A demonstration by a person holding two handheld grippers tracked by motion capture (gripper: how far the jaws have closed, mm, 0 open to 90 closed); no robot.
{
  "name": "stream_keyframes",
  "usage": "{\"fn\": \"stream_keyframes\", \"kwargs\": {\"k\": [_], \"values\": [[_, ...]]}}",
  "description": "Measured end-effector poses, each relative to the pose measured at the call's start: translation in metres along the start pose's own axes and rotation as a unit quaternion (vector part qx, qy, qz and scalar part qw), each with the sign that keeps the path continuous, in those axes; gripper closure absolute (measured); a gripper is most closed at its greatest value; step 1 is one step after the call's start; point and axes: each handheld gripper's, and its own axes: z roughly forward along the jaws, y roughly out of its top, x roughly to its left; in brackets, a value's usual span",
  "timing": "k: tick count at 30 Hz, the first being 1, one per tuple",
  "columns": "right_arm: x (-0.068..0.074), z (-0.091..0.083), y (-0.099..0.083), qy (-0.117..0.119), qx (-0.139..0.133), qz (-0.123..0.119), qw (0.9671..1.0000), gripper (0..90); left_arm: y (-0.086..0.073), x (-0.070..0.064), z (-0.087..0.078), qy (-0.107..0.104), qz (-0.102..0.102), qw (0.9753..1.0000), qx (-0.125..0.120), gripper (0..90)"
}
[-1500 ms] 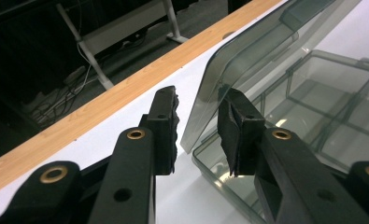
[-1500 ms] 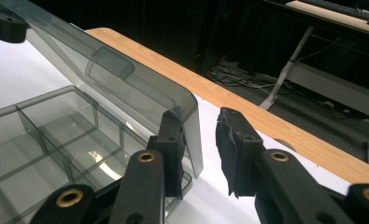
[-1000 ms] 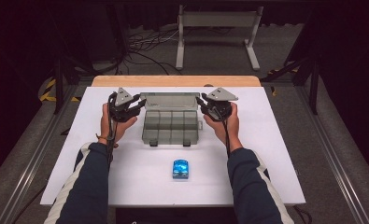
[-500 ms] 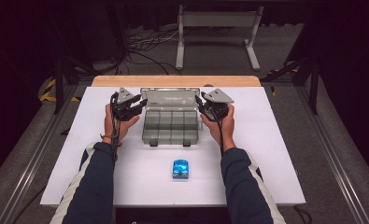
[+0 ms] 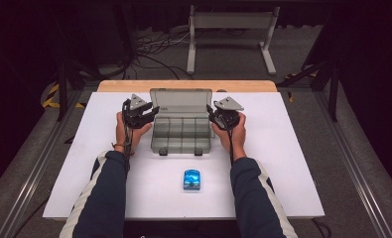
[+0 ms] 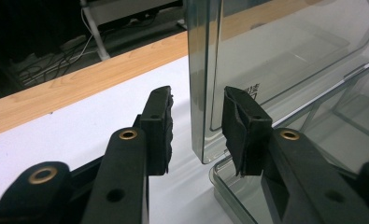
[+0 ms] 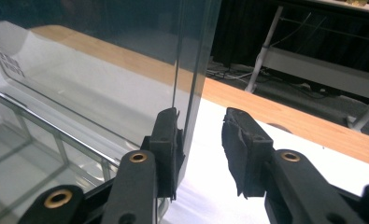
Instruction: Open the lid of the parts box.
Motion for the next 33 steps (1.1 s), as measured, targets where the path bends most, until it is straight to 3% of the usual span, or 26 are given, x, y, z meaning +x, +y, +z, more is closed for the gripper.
{"fn": "stream_keyframes", "kwargs": {"k": [15,29,33], "values": [[0.0,0.013,-0.007,-0.007,0.017,0.014,0.9997,71.3,-0.002,-0.004,0.011,0.008,0.012,0.9997,0.018,65.9],[0.006,0.023,-0.012,-0.001,0.038,0.009,0.9992,73.9,-0.009,-0.001,0.019,0.004,-0.004,0.9993,0.036,67.0],[0.007,0.024,-0.015,-0.002,0.041,0.016,0.999,73.6,-0.013,0.001,0.02,-0.009,-0.029,0.999,0.033,67.1]]}}
